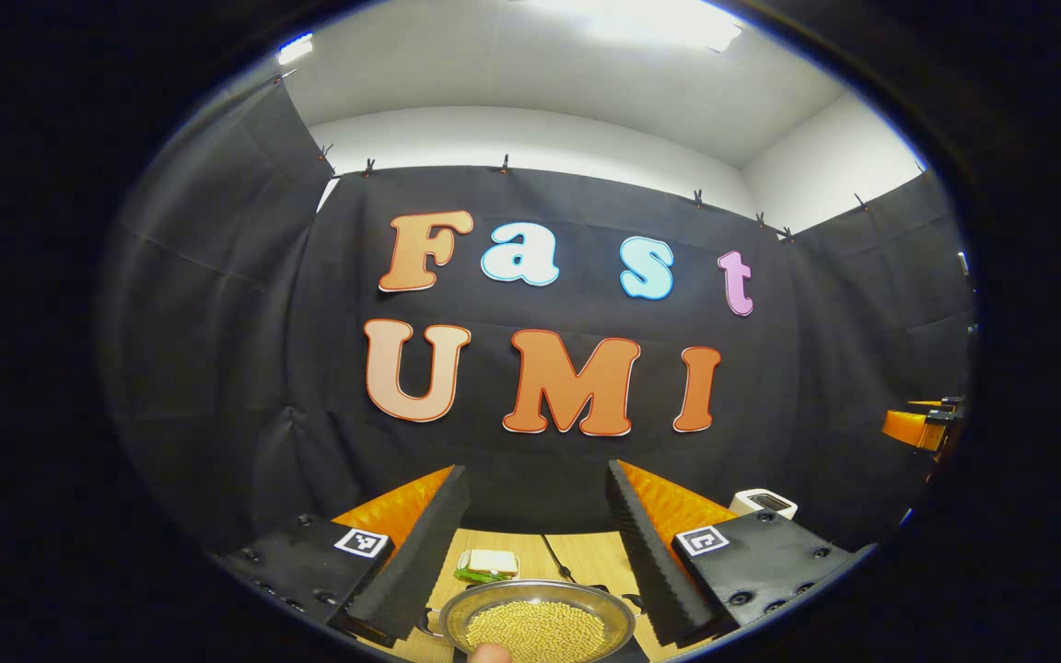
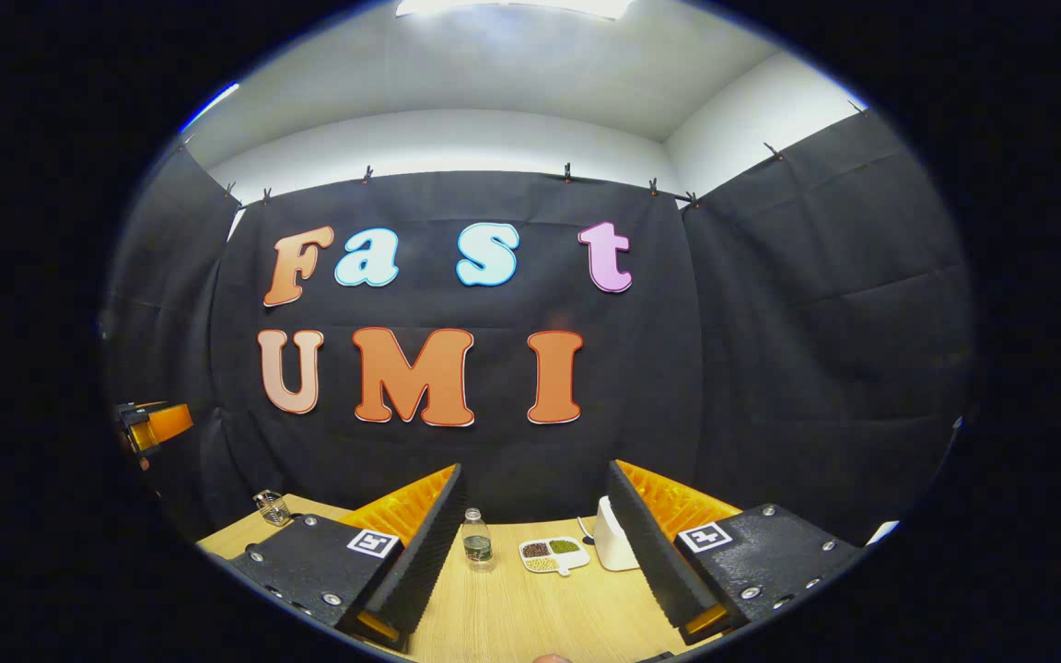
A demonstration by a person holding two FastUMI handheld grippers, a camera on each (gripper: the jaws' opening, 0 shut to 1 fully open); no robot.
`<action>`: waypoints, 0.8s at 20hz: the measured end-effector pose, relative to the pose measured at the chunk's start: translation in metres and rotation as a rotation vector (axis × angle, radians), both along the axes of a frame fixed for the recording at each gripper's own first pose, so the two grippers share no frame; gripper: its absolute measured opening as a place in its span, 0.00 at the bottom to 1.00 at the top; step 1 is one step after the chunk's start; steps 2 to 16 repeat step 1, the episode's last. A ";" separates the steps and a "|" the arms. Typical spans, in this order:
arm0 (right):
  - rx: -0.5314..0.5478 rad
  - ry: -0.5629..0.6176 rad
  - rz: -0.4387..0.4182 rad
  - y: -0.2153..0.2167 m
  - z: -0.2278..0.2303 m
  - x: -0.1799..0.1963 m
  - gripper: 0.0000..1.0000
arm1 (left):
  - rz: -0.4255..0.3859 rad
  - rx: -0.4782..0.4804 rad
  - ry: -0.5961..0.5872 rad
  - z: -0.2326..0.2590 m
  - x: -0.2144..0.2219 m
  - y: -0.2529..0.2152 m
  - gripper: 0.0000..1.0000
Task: First push the handle of the pot to place it horizontally, then grasp the pot with both hands and set it on the induction cooktop.
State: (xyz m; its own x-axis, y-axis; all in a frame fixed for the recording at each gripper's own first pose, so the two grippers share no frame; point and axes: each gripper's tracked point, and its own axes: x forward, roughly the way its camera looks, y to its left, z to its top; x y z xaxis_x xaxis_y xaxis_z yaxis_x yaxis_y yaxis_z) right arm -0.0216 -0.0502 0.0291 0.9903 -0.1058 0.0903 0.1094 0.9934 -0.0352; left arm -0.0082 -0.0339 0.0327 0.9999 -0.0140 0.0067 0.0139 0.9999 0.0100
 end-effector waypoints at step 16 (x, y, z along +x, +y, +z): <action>0.002 0.004 0.003 0.000 -0.001 -0.001 1.00 | 0.000 -0.001 -0.004 0.001 -0.001 0.000 0.96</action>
